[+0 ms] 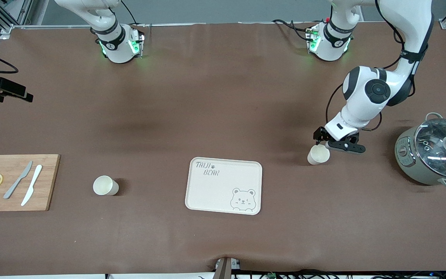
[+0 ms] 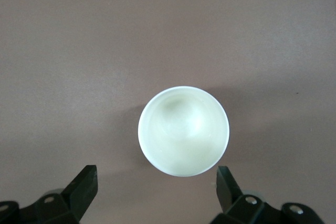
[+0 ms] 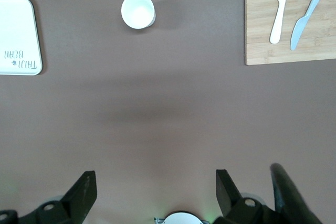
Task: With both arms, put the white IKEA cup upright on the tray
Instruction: 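Lower the left gripper and close it on the white cup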
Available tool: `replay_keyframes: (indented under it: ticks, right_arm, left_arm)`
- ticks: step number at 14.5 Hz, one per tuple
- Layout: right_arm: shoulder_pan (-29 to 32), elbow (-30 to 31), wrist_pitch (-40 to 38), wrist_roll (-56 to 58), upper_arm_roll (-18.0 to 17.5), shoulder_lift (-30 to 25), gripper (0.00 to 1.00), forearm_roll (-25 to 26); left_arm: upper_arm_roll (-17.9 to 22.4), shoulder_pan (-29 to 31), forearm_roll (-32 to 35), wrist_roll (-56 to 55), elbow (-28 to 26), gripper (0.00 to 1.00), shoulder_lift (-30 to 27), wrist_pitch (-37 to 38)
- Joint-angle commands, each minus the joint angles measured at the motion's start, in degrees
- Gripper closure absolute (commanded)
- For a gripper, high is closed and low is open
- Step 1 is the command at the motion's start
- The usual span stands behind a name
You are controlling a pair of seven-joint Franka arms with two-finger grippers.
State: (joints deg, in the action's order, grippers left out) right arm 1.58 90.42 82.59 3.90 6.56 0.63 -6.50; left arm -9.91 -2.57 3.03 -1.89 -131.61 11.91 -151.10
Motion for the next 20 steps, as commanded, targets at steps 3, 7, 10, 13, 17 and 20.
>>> replay_keyframes:
  ticks: [3, 7, 10, 13, 17, 20]
  right_arm:
    - [0.35, -0.24, 2.4, -0.56, -0.41, 0.69, 0.0, 0.09]
    - [0.26, -0.07, 3.01, -0.39, -0.41, 0.86, 0.0, 0.09]
    - [-0.09, -0.07, 3.63, -0.47, -0.41, 1.39, 0.0, 0.09]
    - [-0.09, 0.2, 3.54, -0.47, -0.49, 1.39, 0.0, 0.09]
    - [-0.09, 0.46, 3.54, -0.47, -0.49, 1.3, 0.0, 0.0]
    - [-0.18, 0.55, 3.54, -0.47, -0.49, 1.3, 0.0, 0.0]
  left_arm:
    - [-0.29, 0.81, 0.57, 1.1, 1.08, 0.0, 3.2, -3.84]
    - [-0.28, 3.26, 0.66, 4.87, 3.9, 0.0, 6.37, -4.02]
    - [-0.28, 3.62, 0.57, 5.76, 5.83, 0.0, 8.47, -4.11]
    - [-0.29, 3.54, 0.57, 5.76, 6.19, 0.0, 8.83, -4.29]
    - [-0.28, 3.45, 0.57, 5.76, 7.24, 0.0, 10.41, -4.9]
    - [-0.29, 3.19, 0.57, 5.67, 7.42, 0.0, 10.77, -5.69]
